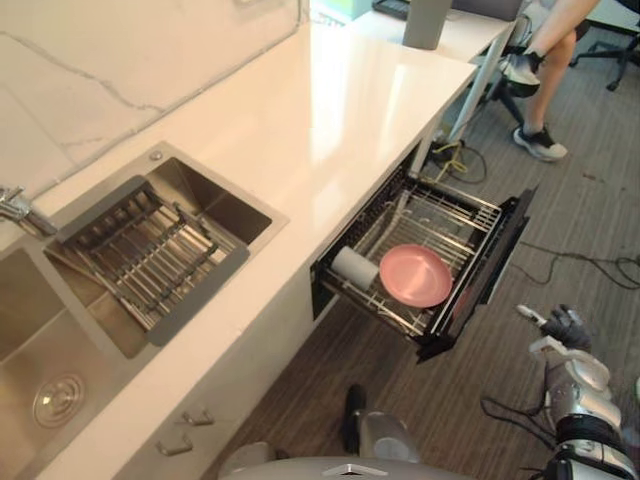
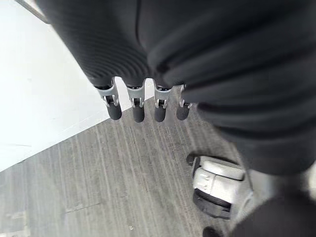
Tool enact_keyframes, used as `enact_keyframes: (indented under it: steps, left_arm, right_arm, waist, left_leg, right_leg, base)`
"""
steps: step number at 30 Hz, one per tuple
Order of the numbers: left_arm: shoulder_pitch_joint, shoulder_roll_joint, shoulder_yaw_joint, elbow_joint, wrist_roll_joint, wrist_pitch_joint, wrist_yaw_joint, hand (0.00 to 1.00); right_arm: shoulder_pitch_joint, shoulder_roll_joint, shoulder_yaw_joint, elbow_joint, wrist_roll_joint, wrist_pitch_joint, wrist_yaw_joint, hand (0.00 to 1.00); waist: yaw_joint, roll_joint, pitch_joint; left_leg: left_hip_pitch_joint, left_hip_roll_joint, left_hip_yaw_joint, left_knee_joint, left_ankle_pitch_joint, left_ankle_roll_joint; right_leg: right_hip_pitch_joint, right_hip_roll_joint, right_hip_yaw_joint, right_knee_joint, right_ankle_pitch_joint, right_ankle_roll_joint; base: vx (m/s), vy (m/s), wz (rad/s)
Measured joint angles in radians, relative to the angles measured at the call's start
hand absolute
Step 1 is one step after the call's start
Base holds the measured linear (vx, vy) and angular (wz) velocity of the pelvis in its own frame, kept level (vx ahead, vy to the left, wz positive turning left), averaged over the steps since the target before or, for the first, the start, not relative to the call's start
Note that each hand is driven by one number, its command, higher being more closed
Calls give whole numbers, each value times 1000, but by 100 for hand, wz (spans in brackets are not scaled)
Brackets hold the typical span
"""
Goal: Walk over to the sink, pick up the cup, carry it to the dishwasher, place the cup inside the dishwasher, then close the dishwasher door
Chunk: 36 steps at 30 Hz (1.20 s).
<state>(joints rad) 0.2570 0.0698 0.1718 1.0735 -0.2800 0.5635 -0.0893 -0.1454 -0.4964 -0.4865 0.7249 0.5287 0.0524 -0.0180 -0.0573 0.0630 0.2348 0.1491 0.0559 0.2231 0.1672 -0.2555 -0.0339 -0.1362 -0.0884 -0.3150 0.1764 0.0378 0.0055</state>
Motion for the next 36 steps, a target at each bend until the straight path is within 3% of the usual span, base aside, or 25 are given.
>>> enact_keyframes:
  steps: [1,5,9,16,21,25,28,30,36]
  left_arm:
    - [0,1,0,-3,-1,-38,20,0]
    - [-1,1,-17,-13,-3,-105,47,0]
    - [0,2,-18,-43,-12,-118,94,0]
    - [-17,11,-18,-63,8,-158,149,0]
    - [-23,4,-18,-62,8,-195,146,0]
    - [-28,-3,-15,-60,18,-197,166,0]
    - [-30,-5,-12,-38,172,-186,262,0]
    - [-30,-5,-10,-41,238,-197,291,0]
    - [-67,-10,-10,-41,322,-256,330,0]
  right_arm:
    - [1,23,-7,0,33,-2,13,0]
    - [2,93,-6,0,99,-16,60,0]
    - [0,138,-8,4,194,-80,73,0]
    - [-18,142,8,4,341,-132,77,0]
    - [-105,136,13,55,409,-138,85,0]
    - [-233,96,40,80,409,-139,116,0]
    - [-288,92,128,80,428,-135,148,0]
    - [-325,91,156,90,448,-135,148,0]
    - [-557,20,252,194,508,-110,164,0]
  waist:
    - [1,0,0]
    - [14,0,0]
    - [32,5,13]
    - [37,-3,43]
    - [41,18,76]
    - [60,57,131]
    - [74,61,145]
    - [90,61,146]
    - [127,64,211]
  left_leg:
    - [-6,-3,-10,-4,10,8]
    - [-27,-16,-38,-18,35,14]
    - [-40,-44,-87,-55,71,21]
    - [-93,-64,-145,-84,118,19]
    - [-132,-66,-201,-85,137,1]
    - [-167,-63,-253,-85,150,-19]
    - [-182,-38,-268,-82,161,-36]
    - [-195,-27,-285,-82,168,-46]
    - [-251,-22,-311,-83,208,-43]
  right_leg:
    - [-2,-6,-10,-1,0,0]
    - [-2,-24,-36,-14,16,1]
    - [5,-54,-76,-43,39,9]
    - [14,-64,-133,-144,101,8]
    - [34,-60,-192,-216,128,-1]
    - [31,-44,-220,-260,140,-10]
    - [27,-21,-240,-258,136,-16]
    - [24,-11,-259,-257,129,-25]
    - [-8,-8,-301,-257,142,-42]
  base:
    - [-28,-35,29]
    - [-19,3,27]
    - [-19,27,33]
    - [-31,13,24]
    - [-36,-33,32]
    - [-52,-58,23]
    - [-21,-87,17]
    - [-4,-90,22]
    - [-25,-20,21]
